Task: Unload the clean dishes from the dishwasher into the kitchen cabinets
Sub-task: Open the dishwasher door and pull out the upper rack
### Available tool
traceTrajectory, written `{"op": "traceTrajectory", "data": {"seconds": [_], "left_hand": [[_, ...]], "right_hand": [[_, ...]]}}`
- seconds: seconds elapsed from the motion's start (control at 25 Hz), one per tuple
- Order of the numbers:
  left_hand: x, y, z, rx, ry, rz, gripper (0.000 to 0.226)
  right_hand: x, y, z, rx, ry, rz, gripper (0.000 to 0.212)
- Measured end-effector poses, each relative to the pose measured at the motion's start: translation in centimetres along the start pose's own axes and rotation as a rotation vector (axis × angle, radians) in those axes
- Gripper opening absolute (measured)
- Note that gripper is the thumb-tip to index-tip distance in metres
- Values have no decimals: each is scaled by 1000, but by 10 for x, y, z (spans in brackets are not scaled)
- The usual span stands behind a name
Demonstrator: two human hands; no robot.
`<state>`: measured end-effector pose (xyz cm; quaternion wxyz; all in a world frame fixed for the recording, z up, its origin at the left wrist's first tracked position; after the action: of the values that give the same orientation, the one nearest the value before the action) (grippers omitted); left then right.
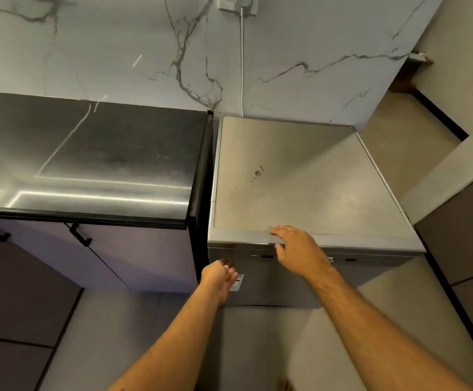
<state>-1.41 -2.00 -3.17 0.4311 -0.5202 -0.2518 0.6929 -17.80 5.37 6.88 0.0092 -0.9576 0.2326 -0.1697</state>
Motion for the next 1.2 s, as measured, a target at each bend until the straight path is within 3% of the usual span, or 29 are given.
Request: {"op": "traceTrajectory", "data": {"seconds": [0.32,0.44,0.52,0.64,0.72,0.92,1.2], "left_hand": [[5,-6,23,-144,-116,78,49],[6,3,33,-113,-150,65,38],[4,-2,44,-57,-155,55,28],[-4,0,56,-44,-177,62,67],[-12,3,61,-139,-171,44,86],[-18,2,67,-343,-86,23,68],[-26,1,64,-279,-109,0,60]], "right_hand": [[-27,12,14,211,8,-27,77],[-34,14,15,242,0,-24,77],[-37,14,18,273,5,-7,73],[-42,21,18,257,20,37,54],[-40,27,17,247,21,69,32],[-37,32,16,272,-11,120,18],[-27,46,11,248,-31,236,15]]}}
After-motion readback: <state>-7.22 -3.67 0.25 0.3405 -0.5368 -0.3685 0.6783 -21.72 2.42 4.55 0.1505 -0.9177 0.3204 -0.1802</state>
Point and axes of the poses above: each hand's wrist, its own y-axis towards the middle knuckle, its own z-axis out of the palm, x = y × z, the point moved 4 cm from there along y, towards the middle knuckle, and after that the axes turned 1 degree about -x, right-handed, at the moved point
